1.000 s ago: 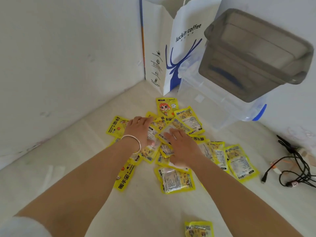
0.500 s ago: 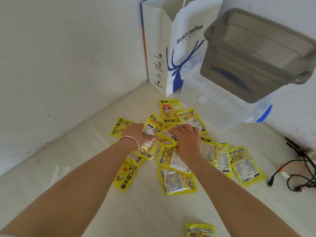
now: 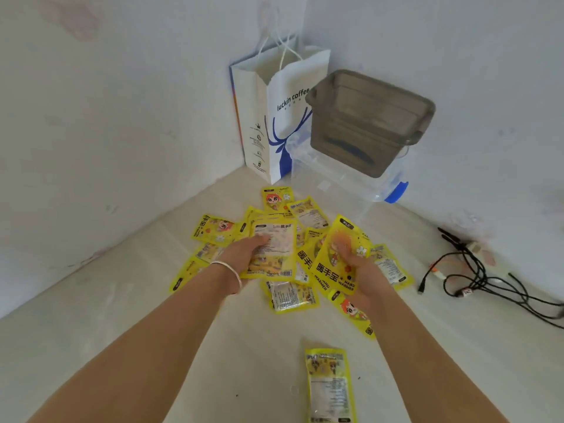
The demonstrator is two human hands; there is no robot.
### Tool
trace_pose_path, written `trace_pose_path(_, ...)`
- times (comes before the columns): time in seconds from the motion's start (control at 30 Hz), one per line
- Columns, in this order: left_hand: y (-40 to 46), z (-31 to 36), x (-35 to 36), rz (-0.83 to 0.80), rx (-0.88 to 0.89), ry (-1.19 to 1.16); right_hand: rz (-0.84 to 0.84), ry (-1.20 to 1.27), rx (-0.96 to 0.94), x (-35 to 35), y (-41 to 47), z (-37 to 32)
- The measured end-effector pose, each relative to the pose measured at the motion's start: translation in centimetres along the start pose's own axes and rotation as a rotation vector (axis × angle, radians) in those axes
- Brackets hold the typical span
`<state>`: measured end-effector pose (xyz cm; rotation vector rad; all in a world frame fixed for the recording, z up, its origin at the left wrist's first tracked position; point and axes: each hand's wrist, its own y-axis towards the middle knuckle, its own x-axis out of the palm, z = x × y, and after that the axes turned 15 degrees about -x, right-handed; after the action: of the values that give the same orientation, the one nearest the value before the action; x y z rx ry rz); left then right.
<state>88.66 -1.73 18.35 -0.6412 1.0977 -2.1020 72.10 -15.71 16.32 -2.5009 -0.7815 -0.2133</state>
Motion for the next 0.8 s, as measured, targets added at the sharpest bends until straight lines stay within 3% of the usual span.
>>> trace_pose_path(0.27,-2.1,-5.6,6.3,-0.172,0.073,0.3,0.125,0.188,-0.143,-6.6,-10.1,0.7)
trace_pose_path(0.8,-11.5,-24.5,24.2,-0.707,0.044,0.891,0.835,0.424,-0.351,-21.3,-37.2,9.4)
